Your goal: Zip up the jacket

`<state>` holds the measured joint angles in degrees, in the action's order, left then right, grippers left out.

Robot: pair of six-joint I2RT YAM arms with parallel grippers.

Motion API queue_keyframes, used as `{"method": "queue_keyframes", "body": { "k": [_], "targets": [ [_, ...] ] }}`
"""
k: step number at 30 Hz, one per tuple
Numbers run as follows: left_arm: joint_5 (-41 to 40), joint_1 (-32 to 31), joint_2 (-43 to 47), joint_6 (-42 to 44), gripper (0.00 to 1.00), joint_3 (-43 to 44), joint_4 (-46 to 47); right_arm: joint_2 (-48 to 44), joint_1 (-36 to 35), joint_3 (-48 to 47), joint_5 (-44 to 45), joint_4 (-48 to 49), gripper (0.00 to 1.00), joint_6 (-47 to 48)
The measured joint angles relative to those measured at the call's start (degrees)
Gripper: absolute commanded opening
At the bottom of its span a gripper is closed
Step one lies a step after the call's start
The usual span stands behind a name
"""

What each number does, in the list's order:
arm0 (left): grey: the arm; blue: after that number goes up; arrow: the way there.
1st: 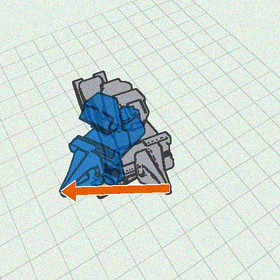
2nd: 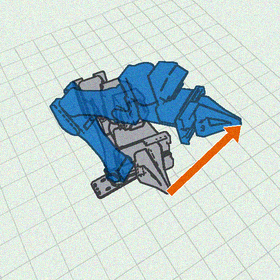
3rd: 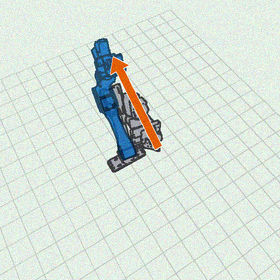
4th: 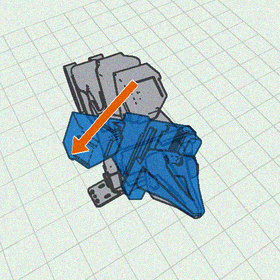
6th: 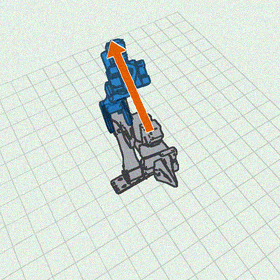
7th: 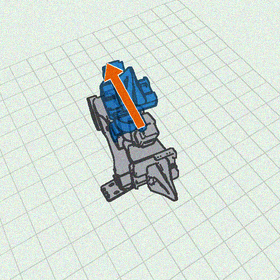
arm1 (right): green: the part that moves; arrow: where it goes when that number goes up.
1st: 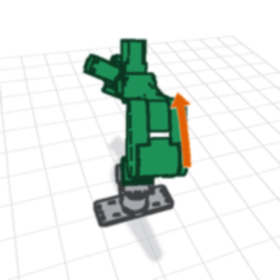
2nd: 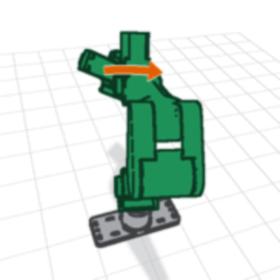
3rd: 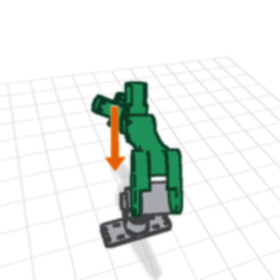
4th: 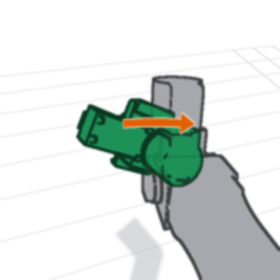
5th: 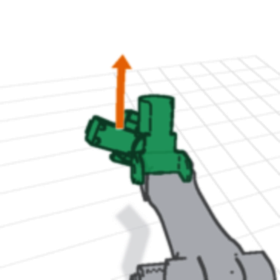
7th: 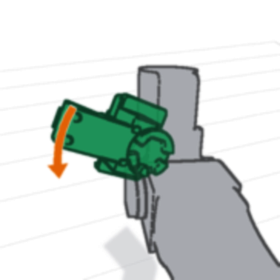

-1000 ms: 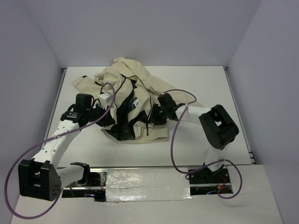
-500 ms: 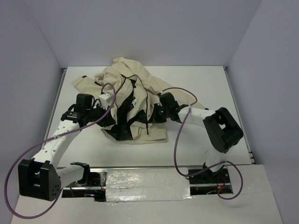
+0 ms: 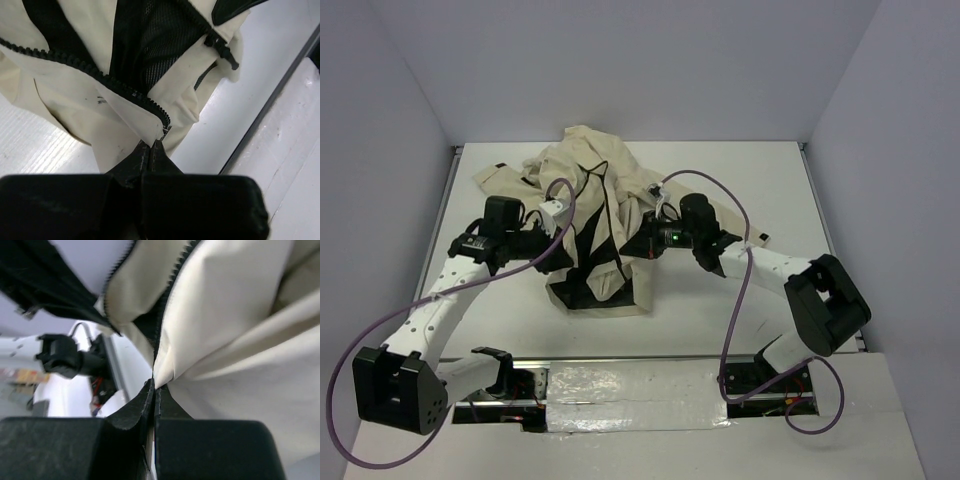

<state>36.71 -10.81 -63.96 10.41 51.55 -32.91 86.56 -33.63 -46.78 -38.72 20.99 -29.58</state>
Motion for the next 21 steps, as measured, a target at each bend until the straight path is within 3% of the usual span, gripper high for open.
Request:
{"method": "queue_keyframes", "body": {
  "k": [9, 21],
  "targets": [
    [6.1, -1.4, 0.8, -0.7, 0.00, 0.0, 2.8, 2.7, -4.4, -0.2, -9.9, 17.1, 0.00, -6.8],
    [12.5, -1.4, 7.8, -4.2, 0.00, -2.6, 8.2, 5.2, -5.7, 0.4, -10.6, 29.6, 0.00, -13.2]
  ]
}}
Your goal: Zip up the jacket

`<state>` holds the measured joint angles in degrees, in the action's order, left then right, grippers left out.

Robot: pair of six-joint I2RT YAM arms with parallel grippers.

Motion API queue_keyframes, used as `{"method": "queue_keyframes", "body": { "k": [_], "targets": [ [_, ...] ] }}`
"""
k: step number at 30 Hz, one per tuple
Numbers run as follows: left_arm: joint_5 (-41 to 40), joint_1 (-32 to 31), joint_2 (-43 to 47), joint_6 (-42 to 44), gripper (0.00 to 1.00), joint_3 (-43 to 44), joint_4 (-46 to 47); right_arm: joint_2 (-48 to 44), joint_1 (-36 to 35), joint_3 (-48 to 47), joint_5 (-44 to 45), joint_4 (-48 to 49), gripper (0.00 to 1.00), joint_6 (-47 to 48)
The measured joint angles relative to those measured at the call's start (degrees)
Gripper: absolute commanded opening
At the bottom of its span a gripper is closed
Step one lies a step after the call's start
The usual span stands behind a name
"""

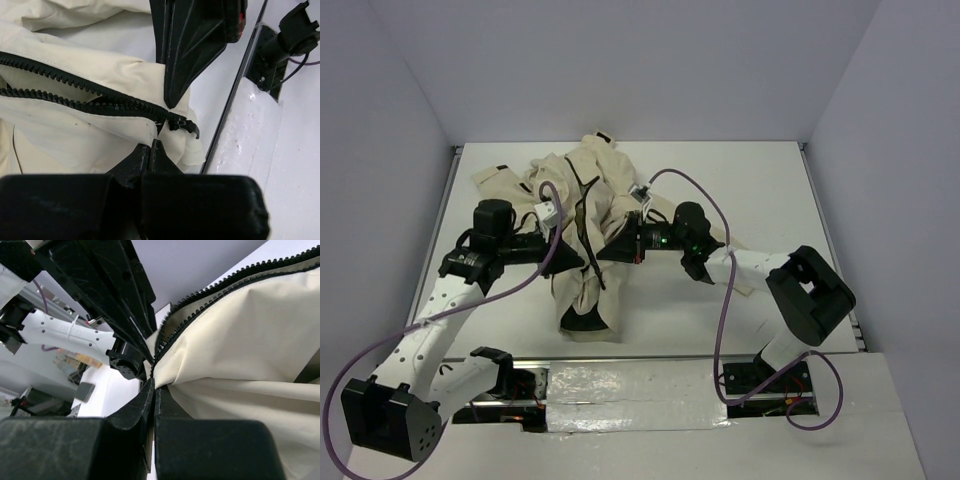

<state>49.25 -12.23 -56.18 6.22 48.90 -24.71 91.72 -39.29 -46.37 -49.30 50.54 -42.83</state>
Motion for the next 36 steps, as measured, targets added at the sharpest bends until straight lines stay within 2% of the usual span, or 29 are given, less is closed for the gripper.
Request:
{"method": "queue_keyframes", "body": {
  "k": [14, 21, 36],
  "targets": [
    [4.3, 2.6, 1.0, -10.9, 0.00, -2.7, 6.5, 0.0, 0.5, 3.4, 1.9, 5.7, 0.00, -1.2],
    [4.2, 2.6, -1.8, -13.8, 0.00, -3.0, 8.4, 0.0, 0.5, 4.2, 2.0, 6.0, 0.00, -1.2],
    [8.1, 2.6, -1.8, -17.2, 0.00, -3.9, 9.5, -0.2, 0.5, 4.8, 3.7, 7.0, 0.00, -1.2]
  ]
}}
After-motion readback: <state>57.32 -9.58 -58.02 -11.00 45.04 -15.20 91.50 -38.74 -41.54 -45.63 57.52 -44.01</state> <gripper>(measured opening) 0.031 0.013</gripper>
